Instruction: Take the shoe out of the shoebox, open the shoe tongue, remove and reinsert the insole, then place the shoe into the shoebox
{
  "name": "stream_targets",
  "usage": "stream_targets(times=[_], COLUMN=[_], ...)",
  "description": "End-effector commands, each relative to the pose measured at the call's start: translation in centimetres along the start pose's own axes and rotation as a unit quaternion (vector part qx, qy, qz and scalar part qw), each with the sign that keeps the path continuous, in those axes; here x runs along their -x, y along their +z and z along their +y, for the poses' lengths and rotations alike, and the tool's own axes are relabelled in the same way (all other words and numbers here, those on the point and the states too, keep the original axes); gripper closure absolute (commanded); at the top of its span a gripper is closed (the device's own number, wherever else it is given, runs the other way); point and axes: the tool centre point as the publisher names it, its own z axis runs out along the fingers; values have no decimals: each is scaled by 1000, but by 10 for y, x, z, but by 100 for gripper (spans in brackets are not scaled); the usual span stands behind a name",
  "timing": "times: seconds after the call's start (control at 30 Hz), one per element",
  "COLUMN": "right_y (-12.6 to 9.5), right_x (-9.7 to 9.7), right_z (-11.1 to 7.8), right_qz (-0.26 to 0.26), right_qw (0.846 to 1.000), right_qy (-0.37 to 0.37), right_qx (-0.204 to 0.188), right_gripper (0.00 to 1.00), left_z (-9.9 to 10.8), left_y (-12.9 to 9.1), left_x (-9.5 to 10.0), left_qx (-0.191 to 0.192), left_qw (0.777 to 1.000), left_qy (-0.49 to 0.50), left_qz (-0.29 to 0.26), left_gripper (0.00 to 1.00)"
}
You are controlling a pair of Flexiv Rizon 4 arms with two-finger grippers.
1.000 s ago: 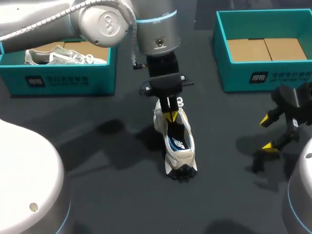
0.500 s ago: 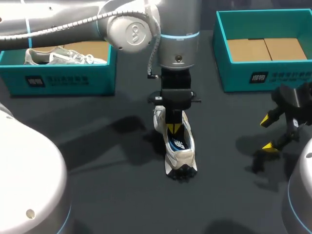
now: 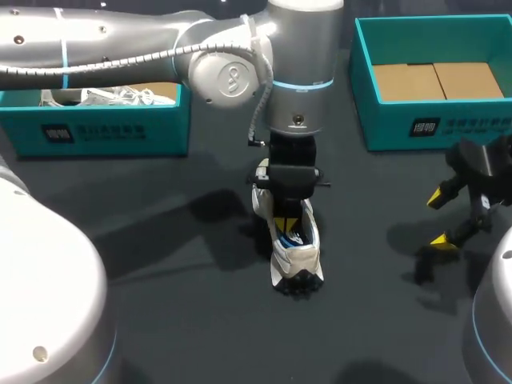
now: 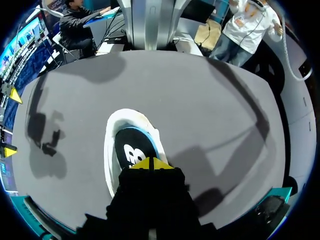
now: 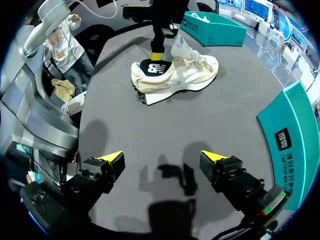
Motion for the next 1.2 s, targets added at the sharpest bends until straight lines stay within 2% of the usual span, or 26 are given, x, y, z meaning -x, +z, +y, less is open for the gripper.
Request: stream_targets(times=[0.03, 0.27, 0.43, 0.57, 0.93, 1.2], right_y=[1, 1, 1, 1, 1, 1], right_x=[-1, -1, -1, -1, -1, -1], right_z=[0, 0, 0, 0, 0, 0], right_qz=[-1, -1, -1, -1, -1, -1], right_qw=[1000, 1000, 1000, 1000, 1000, 1000], right_qy=[0, 0, 0, 0, 0, 0], right_qx=[-1, -1, -1, -1, -1, -1], right_gripper=[0, 0, 0, 0, 0, 0], left_z=[2, 4, -1, -5, -7, -2], left_y=[10, 15, 1, -3, 8, 29], left_x=[3, 3, -1, -2, -4, 1], left_qx=[3, 4, 16, 20, 15, 0], left_qw=[1000, 1000, 1000, 1000, 1000, 1000], left_qy=[-1, -3, -2, 6, 7, 2], left_qz=[-1, -3, -12, -8, 1, 7], left_gripper=[100, 100, 100, 100, 100, 100])
